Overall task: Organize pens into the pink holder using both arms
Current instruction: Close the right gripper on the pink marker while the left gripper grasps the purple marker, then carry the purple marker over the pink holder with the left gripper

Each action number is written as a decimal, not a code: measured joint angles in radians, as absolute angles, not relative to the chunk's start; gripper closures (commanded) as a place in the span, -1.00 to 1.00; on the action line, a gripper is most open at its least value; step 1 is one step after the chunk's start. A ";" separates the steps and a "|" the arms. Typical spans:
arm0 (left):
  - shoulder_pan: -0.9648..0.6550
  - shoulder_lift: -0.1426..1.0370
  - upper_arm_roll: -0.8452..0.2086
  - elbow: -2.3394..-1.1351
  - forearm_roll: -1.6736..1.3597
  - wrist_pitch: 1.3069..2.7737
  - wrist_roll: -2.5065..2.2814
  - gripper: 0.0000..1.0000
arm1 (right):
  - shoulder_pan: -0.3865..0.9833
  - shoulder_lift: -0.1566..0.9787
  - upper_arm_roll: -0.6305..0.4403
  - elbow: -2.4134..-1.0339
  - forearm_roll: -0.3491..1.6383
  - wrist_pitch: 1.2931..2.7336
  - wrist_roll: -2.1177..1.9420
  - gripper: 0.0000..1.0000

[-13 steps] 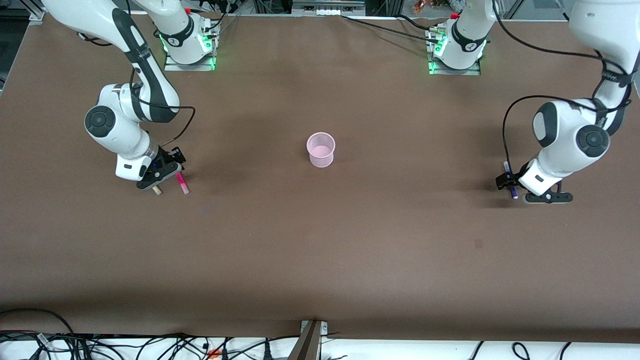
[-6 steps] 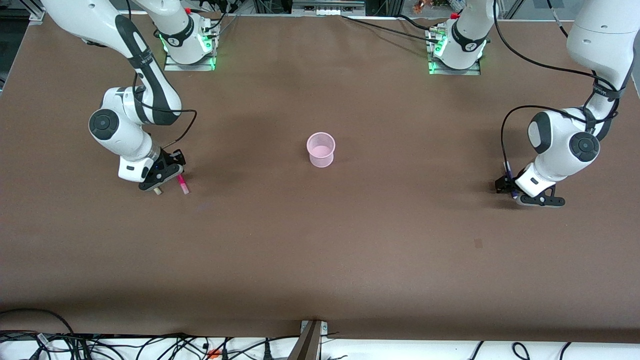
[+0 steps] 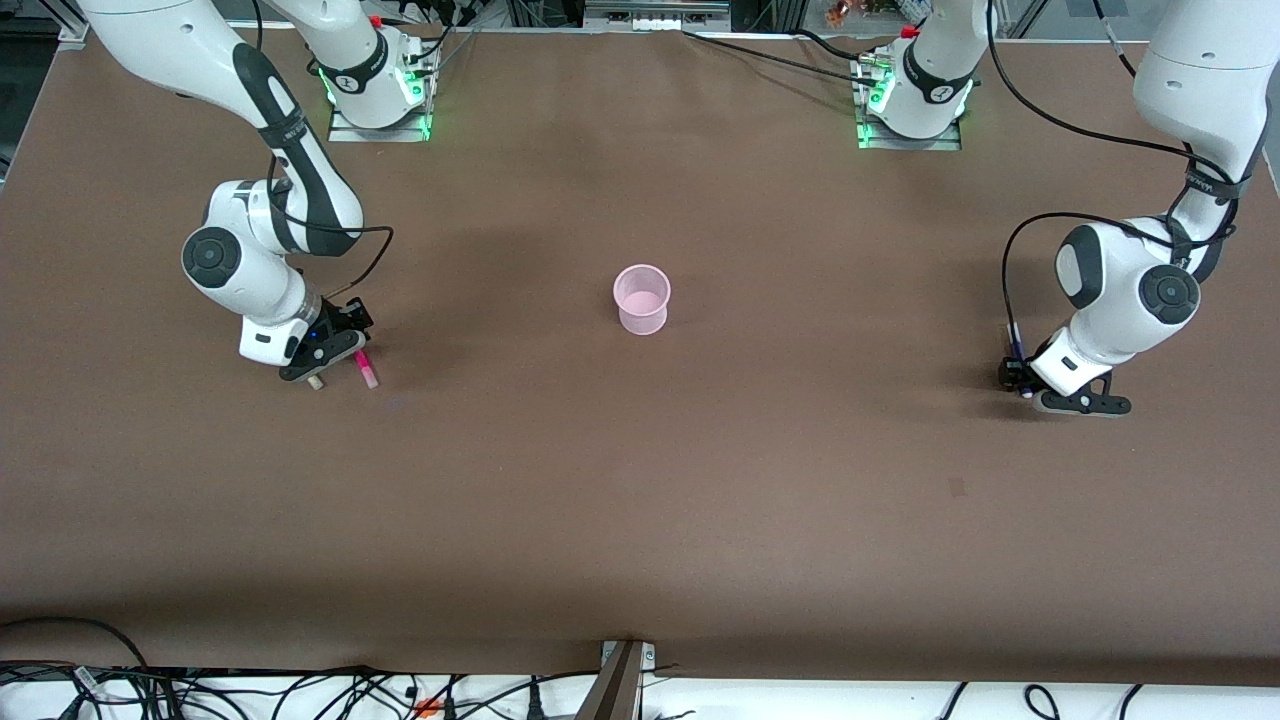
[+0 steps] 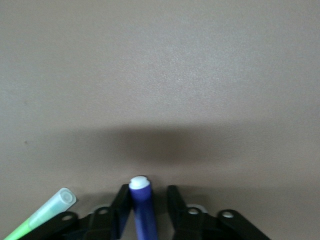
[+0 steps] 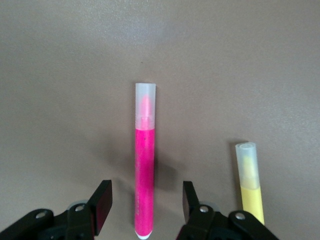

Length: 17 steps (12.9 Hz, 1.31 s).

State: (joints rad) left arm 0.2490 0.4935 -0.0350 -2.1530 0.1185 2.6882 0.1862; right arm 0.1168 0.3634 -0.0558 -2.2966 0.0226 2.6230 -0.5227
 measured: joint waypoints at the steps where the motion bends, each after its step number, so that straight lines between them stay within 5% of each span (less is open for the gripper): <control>1: 0.250 0.490 -0.034 -2.152 0.119 2.687 0.187 1.00 | 0.117 0.363 -0.056 -2.298 0.023 2.623 -0.522 0.02; 6: 0.250 0.476 -0.046 -2.126 0.119 2.573 0.187 1.00 | 0.116 0.364 -0.057 -2.308 0.023 2.623 -0.521 0.16; 9: 0.248 0.391 -0.109 -2.048 0.119 2.271 0.184 1.00 | 0.115 0.364 -0.058 -2.313 0.023 2.623 -0.520 0.25; 14: 0.238 0.331 -0.322 -1.783 0.118 1.710 0.218 1.00 | 0.113 0.364 -0.058 -2.315 0.023 2.623 -0.506 0.98; 17: 0.188 0.349 -0.470 -1.691 0.091 1.638 0.263 1.00 | 0.112 0.357 -0.058 -2.314 0.023 2.623 -0.499 1.00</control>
State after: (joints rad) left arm 0.1878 0.3491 -0.4696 -1.6908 0.0906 1.6377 0.2632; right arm 0.1125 0.3574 -0.0577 -2.3135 0.0230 2.6234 -0.4992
